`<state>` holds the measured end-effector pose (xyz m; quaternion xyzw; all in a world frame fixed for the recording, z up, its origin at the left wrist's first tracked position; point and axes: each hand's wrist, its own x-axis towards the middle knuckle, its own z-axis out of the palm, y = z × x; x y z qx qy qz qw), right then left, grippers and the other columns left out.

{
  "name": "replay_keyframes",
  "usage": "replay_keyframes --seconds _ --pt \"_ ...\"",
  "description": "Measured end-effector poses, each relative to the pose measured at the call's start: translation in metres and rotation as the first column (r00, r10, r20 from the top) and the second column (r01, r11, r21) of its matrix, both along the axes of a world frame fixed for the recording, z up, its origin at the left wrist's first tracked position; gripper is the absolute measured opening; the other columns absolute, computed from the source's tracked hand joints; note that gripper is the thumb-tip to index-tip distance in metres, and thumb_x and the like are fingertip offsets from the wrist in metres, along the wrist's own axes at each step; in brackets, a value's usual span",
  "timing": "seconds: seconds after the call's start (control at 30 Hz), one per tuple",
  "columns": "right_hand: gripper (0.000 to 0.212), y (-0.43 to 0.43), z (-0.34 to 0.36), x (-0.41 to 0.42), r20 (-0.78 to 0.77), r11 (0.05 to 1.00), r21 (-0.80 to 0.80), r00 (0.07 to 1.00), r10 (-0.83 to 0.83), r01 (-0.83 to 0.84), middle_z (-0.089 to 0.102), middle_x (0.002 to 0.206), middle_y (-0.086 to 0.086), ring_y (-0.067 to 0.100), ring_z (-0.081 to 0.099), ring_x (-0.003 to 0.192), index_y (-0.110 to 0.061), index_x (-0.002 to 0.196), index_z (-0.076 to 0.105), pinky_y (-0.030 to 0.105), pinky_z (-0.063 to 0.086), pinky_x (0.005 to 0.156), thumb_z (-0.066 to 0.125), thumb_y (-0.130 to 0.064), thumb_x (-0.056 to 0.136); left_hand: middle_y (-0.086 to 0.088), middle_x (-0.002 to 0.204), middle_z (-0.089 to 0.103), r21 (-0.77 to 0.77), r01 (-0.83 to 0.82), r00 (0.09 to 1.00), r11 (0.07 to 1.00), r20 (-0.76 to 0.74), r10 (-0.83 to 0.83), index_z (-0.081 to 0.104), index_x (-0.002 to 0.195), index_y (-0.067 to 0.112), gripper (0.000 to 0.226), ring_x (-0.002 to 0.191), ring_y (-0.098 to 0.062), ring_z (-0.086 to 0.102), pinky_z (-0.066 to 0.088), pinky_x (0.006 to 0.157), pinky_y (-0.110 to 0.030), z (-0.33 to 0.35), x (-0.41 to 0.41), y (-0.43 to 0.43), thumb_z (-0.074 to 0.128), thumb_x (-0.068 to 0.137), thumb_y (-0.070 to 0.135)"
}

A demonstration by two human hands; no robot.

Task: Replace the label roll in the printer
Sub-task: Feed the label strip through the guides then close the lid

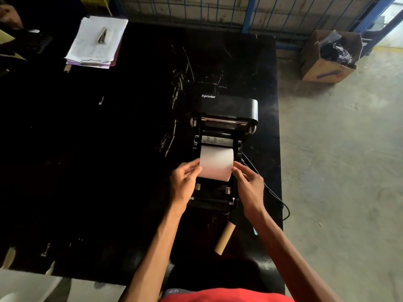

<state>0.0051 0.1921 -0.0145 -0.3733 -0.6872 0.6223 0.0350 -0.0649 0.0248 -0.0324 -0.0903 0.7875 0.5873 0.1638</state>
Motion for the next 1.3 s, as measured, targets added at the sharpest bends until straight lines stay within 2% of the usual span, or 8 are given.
replay_keyframes --seconds 0.1,0.23,0.37,0.53,0.67,0.77,1.0,1.3 --pt "0.026 0.001 -0.002 0.001 0.031 0.997 0.069 0.999 -0.026 0.024 0.075 0.105 -0.009 -0.003 0.071 0.092 -0.021 0.121 0.075 0.004 0.051 0.068 0.069 -0.027 0.096 -0.004 0.115 0.073 -0.052 -0.065 0.998 0.997 0.005 0.066 0.07 0.121 0.013 0.028 0.093 -0.001 0.068 0.051 0.068 -0.005 0.001 -0.005 0.001 0.065 0.094 0.016" --pt "0.027 -0.004 -0.013 0.005 0.152 0.998 0.065 0.988 -0.018 0.008 0.078 0.113 0.005 0.003 0.071 0.091 -0.015 0.119 0.076 0.011 0.055 0.074 0.069 -0.024 0.095 -0.013 0.106 0.077 -0.189 -0.095 0.995 0.977 0.019 0.1 0.072 0.118 0.006 0.029 0.068 0.01 0.058 0.044 0.053 0.003 -0.004 0.007 0.007 0.07 0.09 0.015" --pt "0.032 -0.009 -0.014 0.004 0.199 0.992 0.122 0.98 0.02 -0.045 0.077 0.12 0.005 -0.003 0.065 0.083 -0.012 0.124 0.074 0.002 0.046 0.059 0.069 -0.024 0.095 -0.012 0.114 0.075 -0.197 -0.101 0.993 0.975 0.043 0.111 0.07 0.122 0.006 0.033 0.083 -0.004 0.063 0.044 0.056 0.005 -0.005 0.021 0.011 0.07 0.09 0.014" --pt "0.035 -0.011 -0.001 0.008 0.196 0.983 0.182 0.98 -0.012 -0.025 0.078 0.116 0.008 0.011 0.073 0.089 -0.014 0.125 0.074 0.032 0.061 0.088 0.071 -0.028 0.093 -0.008 0.116 0.075 -0.183 -0.099 0.995 0.978 0.01 0.102 0.071 0.121 0.007 0.031 0.079 0.009 0.059 0.044 0.059 0.005 0.007 0.027 0.01 0.068 0.091 0.013" --pt "0.033 -0.011 0.005 0.011 0.163 0.981 0.193 0.986 -0.014 -0.018 0.079 0.112 -0.001 -0.007 0.066 0.078 -0.017 0.121 0.076 0.01 0.049 0.069 0.072 -0.028 0.091 -0.004 0.114 0.075 -0.147 -0.103 0.994 0.984 0.008 0.105 0.072 0.12 0.009 0.029 0.077 0.014 0.059 0.047 0.063 0.002 0.013 0.031 0.007 0.067 0.091 0.011" --pt "0.027 -0.007 0.008 0.012 0.167 0.988 0.149 0.986 0.016 -0.041 0.079 0.102 0.004 0.004 0.071 0.082 -0.017 0.113 0.076 0.014 0.052 0.067 0.077 -0.02 0.087 -0.002 0.11 0.073 -0.058 -0.109 0.992 0.992 0.059 0.112 0.072 0.118 0.015 0.031 0.086 0.002 0.065 0.056 0.068 -0.01 0.019 0.033 0.004 0.069 0.089 0.005" --pt "0.006 0.006 0.021 0.032 0.01 0.932 -0.232 0.958 0.288 -0.278 0.081 0.1 -0.002 0.015 0.076 0.096 -0.017 0.098 0.074 0.026 0.061 0.08 0.073 -0.02 0.093 -0.009 0.095 0.073 0.148 0.014 0.976 0.989 0.211 -0.046 0.063 0.12 0.016 0.041 0.084 -0.015 0.072 0.056 0.062 -0.02 0.027 0.042 -0.02 0.075 0.084 0.001" --pt "0.011 0.027 0.017 0.059 0.189 0.727 -0.148 0.702 0.687 -0.671 0.078 0.082 0.003 0.003 0.066 0.064 -0.016 0.091 0.077 0.015 0.051 0.064 0.083 -0.022 0.084 -0.01 0.088 0.076 0.021 0.307 0.895 0.951 0.335 -0.296 0.069 0.101 0.01 0.028 0.065 -0.016 0.07 0.054 0.057 -0.025 0.023 0.065 -0.051 0.083 0.077 0.004"
